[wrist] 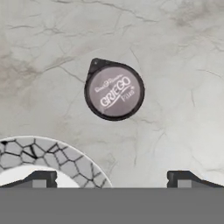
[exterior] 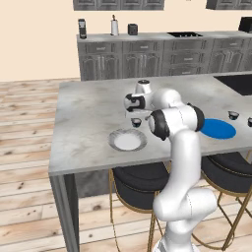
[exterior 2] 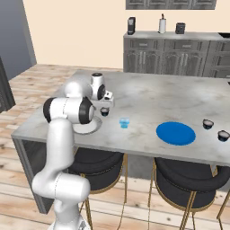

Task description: Place two yogurt containers on each plate.

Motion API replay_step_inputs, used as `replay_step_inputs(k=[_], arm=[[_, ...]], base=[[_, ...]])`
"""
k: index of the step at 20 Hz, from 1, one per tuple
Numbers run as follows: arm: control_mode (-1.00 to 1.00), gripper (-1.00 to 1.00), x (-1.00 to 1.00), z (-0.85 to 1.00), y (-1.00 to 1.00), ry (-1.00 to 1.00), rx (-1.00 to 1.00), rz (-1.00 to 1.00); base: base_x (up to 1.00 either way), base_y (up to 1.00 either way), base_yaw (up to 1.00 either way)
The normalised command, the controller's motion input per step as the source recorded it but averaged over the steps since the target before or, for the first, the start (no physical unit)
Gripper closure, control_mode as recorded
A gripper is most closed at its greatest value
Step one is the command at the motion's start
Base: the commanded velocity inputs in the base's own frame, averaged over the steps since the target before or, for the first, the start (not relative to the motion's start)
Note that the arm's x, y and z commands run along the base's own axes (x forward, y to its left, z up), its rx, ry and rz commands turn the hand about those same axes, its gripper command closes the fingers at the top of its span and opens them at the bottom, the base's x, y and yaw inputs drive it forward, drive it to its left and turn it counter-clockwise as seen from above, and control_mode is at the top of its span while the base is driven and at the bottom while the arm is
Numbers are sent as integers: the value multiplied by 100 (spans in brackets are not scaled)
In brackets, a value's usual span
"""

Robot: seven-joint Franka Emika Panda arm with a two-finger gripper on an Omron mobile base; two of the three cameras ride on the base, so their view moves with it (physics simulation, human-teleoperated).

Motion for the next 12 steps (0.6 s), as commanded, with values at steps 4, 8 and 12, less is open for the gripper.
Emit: replay_step_inputs(k=[4, 8, 12], arm=[[-100, -100, 48, -14, 0, 1, 0, -2], [-100, -100, 34, -11, 0, 5, 0, -2], [-100, -100, -9, -8, 0, 1, 0, -3]], base=[[0, 0, 0], [0, 0, 0], [0, 0, 0]])
